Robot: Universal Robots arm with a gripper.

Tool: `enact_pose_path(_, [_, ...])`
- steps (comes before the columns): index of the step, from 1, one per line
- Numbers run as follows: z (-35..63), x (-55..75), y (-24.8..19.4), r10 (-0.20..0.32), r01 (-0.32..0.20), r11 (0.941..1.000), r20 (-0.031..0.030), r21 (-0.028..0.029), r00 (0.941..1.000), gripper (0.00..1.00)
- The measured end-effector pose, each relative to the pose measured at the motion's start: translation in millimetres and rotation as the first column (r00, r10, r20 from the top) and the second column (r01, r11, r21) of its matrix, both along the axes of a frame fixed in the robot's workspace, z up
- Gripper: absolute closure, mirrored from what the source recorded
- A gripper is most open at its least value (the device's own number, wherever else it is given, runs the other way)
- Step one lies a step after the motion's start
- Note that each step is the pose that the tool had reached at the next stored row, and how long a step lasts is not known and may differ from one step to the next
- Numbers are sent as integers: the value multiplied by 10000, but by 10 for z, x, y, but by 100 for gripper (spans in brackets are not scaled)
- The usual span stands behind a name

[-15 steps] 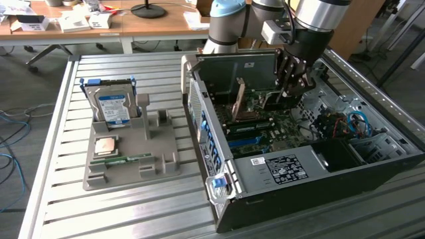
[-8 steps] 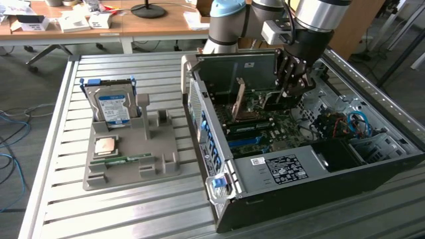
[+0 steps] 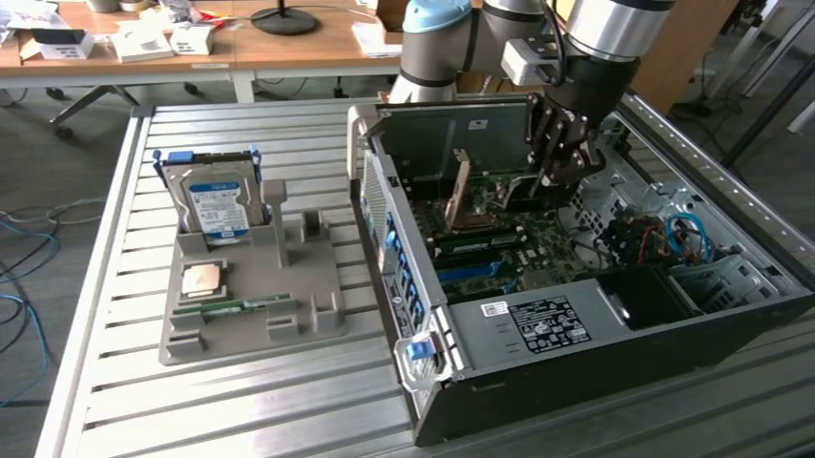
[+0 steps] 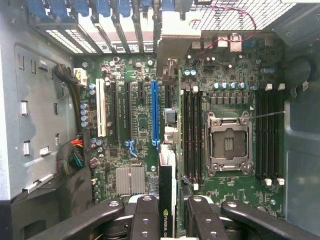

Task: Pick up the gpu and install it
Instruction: 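Insert the gpu into the slot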

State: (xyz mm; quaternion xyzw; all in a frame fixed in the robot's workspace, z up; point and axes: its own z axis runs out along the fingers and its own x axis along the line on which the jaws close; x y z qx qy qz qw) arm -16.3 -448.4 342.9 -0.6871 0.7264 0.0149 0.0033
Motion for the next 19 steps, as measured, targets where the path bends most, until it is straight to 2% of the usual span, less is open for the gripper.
enact_pose_path(1, [0,-63,0,-3,3,10000,-1,1,10000,73])
enact_pose_path(6, [1,-67,-3,-3,3,10000,-1,-1,10000,73])
enact_pose_path(10, [0,-68,-53,-6,6,10000,0,1,10000,73])
enact_pose_path(19, [-2,-67,-53,-3,3,10000,-2,-2,10000,73])
